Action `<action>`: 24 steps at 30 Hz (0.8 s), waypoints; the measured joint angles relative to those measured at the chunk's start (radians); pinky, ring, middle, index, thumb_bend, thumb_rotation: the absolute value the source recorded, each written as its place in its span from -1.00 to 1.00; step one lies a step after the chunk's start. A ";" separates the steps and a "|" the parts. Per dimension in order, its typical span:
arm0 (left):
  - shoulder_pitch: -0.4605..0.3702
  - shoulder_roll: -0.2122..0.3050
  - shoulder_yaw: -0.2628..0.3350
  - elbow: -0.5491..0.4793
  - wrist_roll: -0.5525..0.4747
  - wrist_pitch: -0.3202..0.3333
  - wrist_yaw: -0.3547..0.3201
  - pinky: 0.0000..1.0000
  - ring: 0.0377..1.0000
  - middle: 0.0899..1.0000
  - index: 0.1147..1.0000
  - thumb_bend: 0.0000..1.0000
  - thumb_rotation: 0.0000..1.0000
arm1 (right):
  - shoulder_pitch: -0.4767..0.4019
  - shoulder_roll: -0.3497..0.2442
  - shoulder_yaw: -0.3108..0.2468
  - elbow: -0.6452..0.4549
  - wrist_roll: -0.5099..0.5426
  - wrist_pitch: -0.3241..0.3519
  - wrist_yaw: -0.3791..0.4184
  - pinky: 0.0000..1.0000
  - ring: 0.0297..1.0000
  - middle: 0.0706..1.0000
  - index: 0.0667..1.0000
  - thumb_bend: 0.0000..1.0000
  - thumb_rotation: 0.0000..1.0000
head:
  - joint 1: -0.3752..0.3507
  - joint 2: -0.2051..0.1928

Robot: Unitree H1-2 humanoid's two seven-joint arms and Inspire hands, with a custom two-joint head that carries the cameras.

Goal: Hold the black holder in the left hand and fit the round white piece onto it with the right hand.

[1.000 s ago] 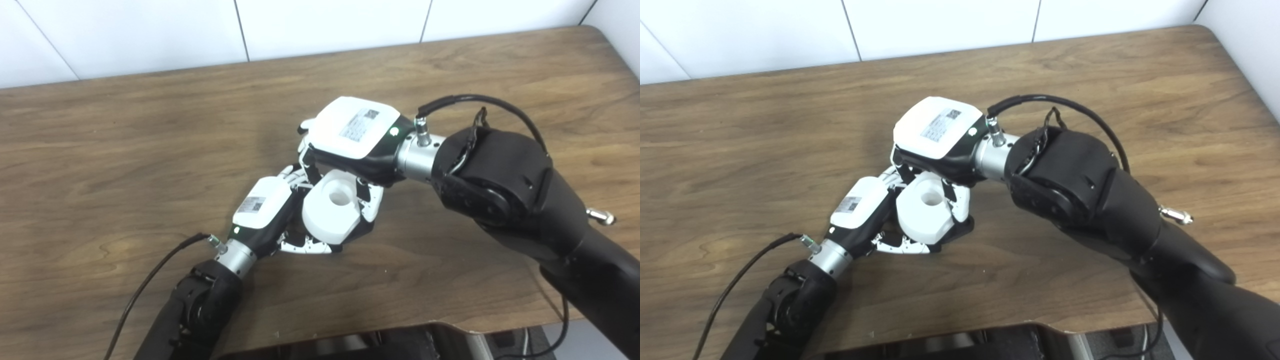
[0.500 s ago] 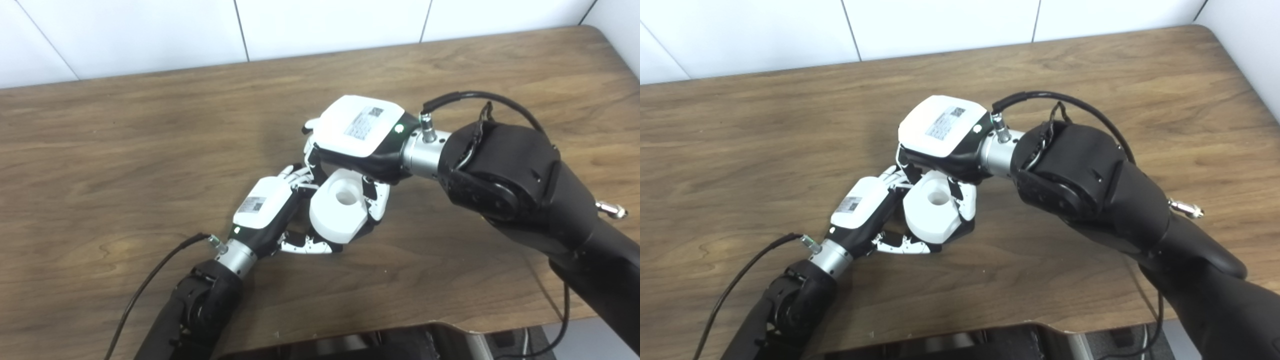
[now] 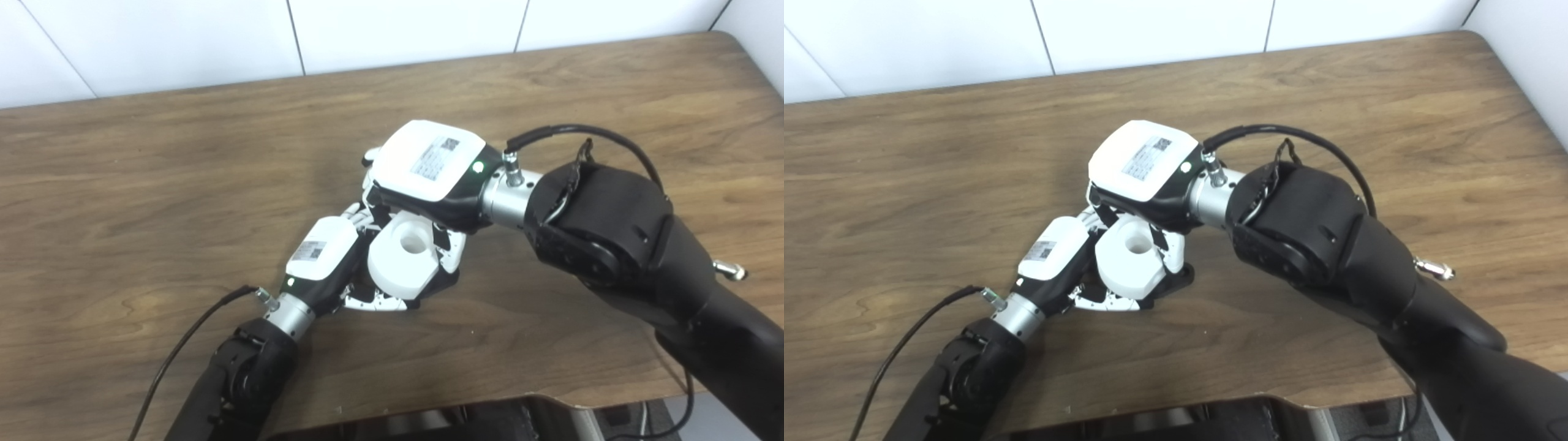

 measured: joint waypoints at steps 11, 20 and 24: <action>0.000 0.000 0.000 0.001 0.001 -0.006 0.004 0.91 0.78 0.59 -0.16 0.03 -0.88 | 0.016 0.013 -0.009 -0.005 -0.018 -0.022 0.001 0.67 0.81 0.54 -0.12 0.05 -0.71 | 0.000 0.000; 0.000 0.000 0.000 0.001 0.001 -0.006 0.004 0.92 0.78 0.59 -0.16 0.03 -0.87 | 0.014 0.007 -0.017 -0.005 0.003 -0.025 0.001 0.63 0.78 0.51 -0.12 0.05 -0.72 | -0.011 0.005; 0.000 0.000 0.000 0.001 0.001 -0.006 0.003 0.93 0.78 0.61 -0.16 0.03 -0.87 | 0.002 -0.012 -0.017 -0.003 0.025 -0.023 0.001 0.64 0.80 0.51 -0.12 0.05 -0.73 | -0.011 0.005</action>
